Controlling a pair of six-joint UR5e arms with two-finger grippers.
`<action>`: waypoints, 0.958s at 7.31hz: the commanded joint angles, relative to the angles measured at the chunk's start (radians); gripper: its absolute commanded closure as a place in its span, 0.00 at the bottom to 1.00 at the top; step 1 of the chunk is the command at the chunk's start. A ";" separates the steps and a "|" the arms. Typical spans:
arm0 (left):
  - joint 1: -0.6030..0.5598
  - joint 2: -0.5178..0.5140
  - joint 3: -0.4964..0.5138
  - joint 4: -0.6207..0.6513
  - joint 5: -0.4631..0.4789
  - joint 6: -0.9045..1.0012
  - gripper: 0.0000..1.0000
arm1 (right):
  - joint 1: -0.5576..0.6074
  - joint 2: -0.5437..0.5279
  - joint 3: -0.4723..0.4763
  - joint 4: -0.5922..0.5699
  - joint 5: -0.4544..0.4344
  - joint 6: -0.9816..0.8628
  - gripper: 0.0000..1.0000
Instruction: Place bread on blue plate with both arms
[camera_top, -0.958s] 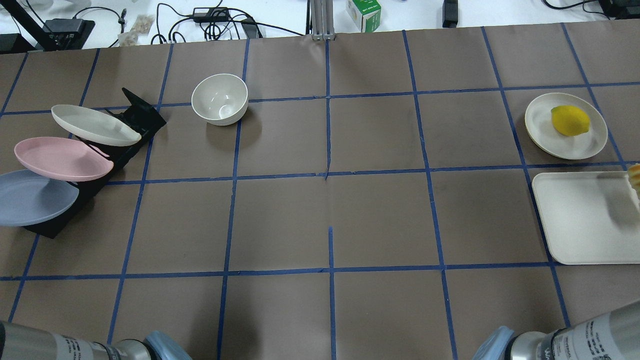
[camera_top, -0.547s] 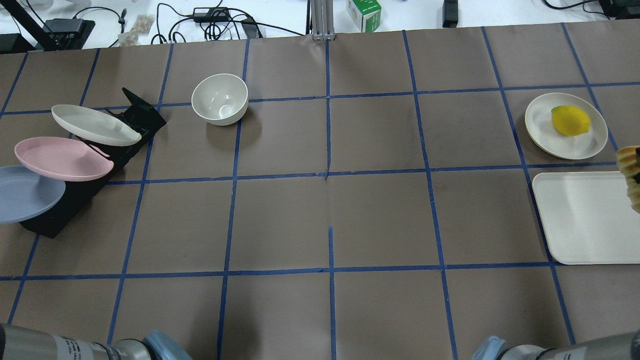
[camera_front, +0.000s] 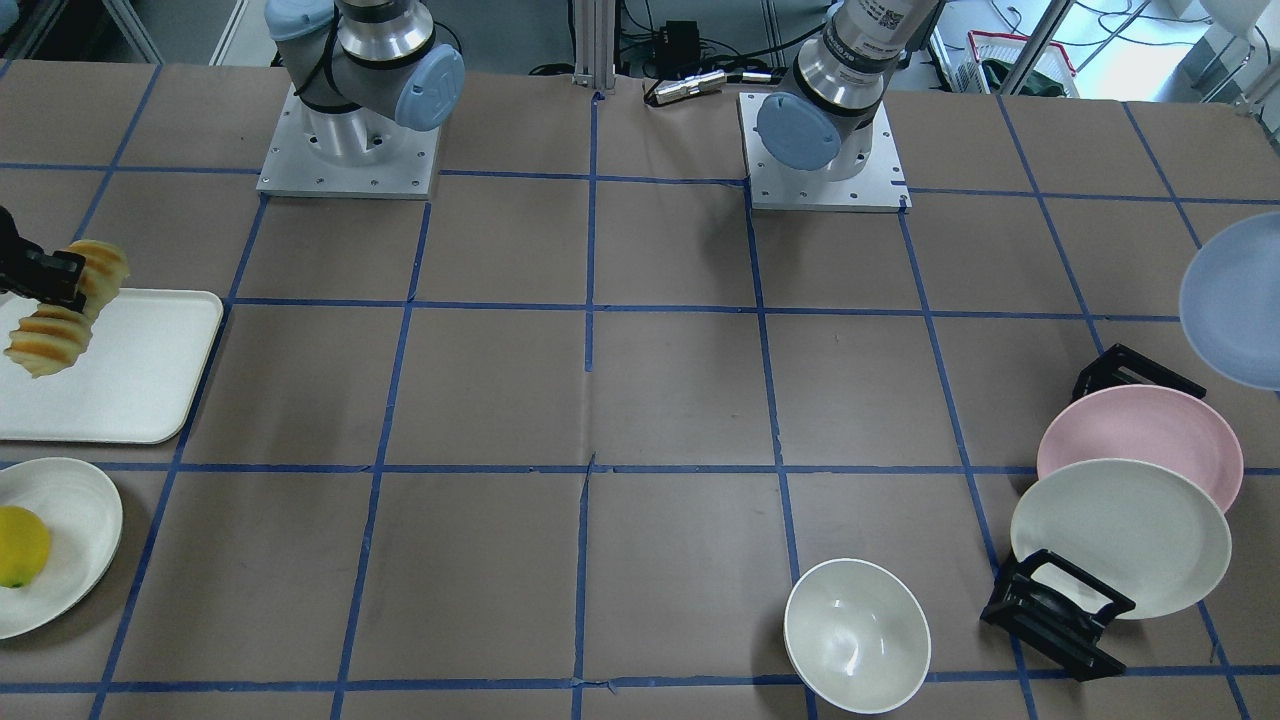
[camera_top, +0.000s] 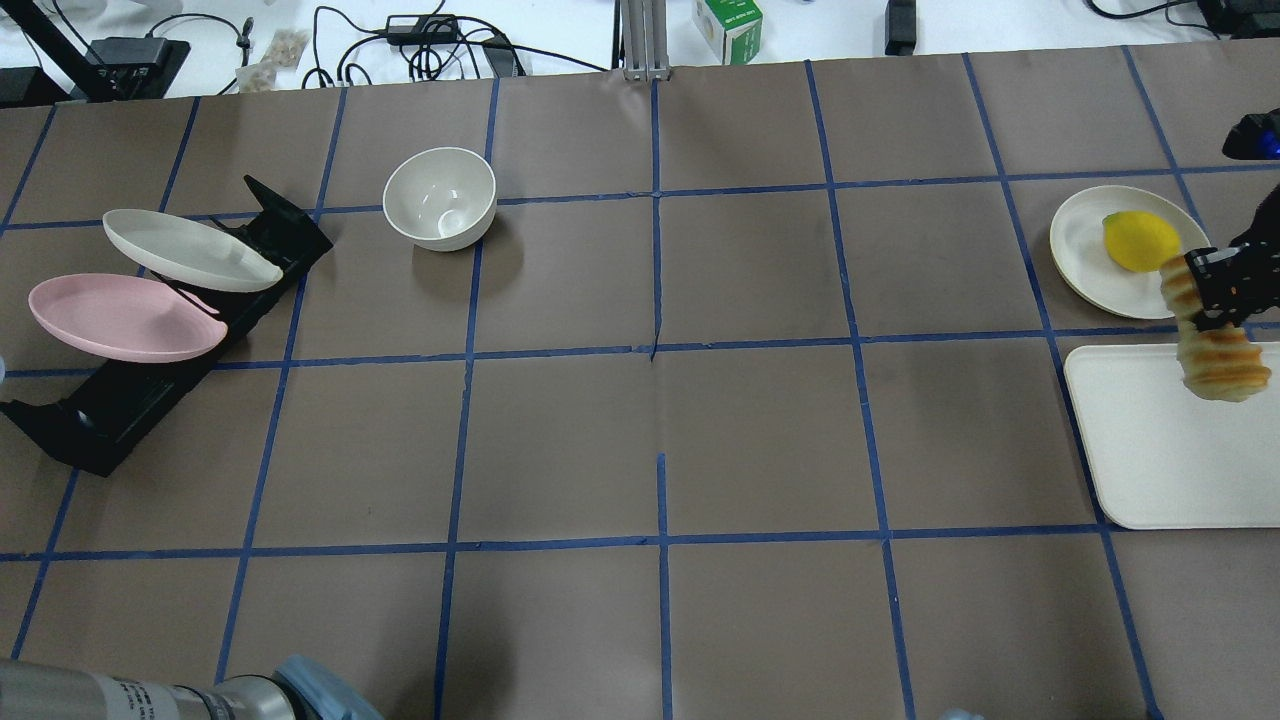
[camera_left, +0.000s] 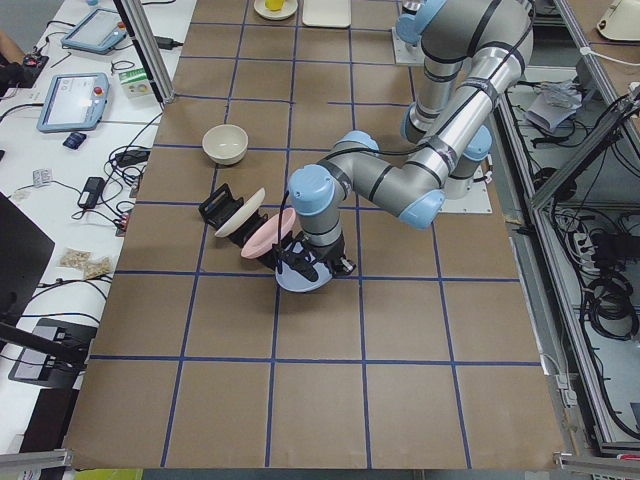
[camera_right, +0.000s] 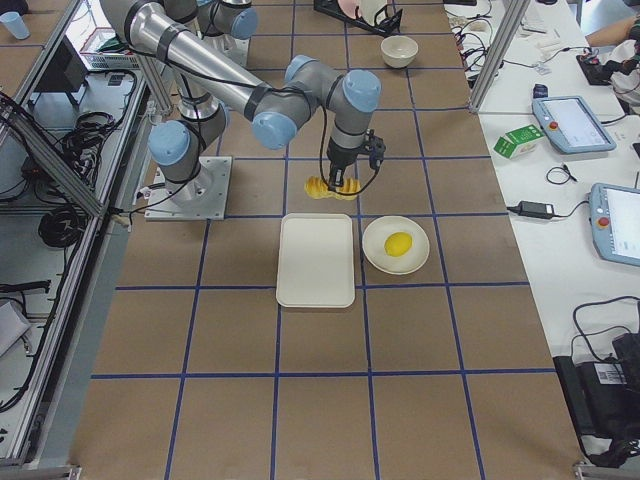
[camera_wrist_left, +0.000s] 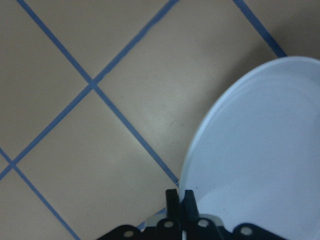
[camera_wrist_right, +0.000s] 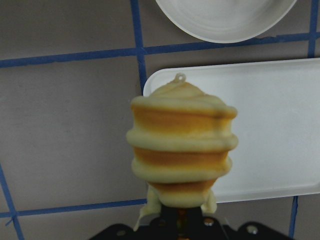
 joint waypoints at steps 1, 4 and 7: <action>-0.009 0.094 0.105 -0.162 -0.063 0.081 1.00 | 0.085 -0.046 0.000 0.062 0.015 0.116 1.00; -0.262 0.167 0.033 -0.216 -0.379 0.041 1.00 | 0.208 -0.100 0.000 0.115 0.085 0.227 1.00; -0.675 0.114 -0.135 0.058 -0.633 -0.214 1.00 | 0.259 -0.114 0.001 0.116 0.114 0.281 1.00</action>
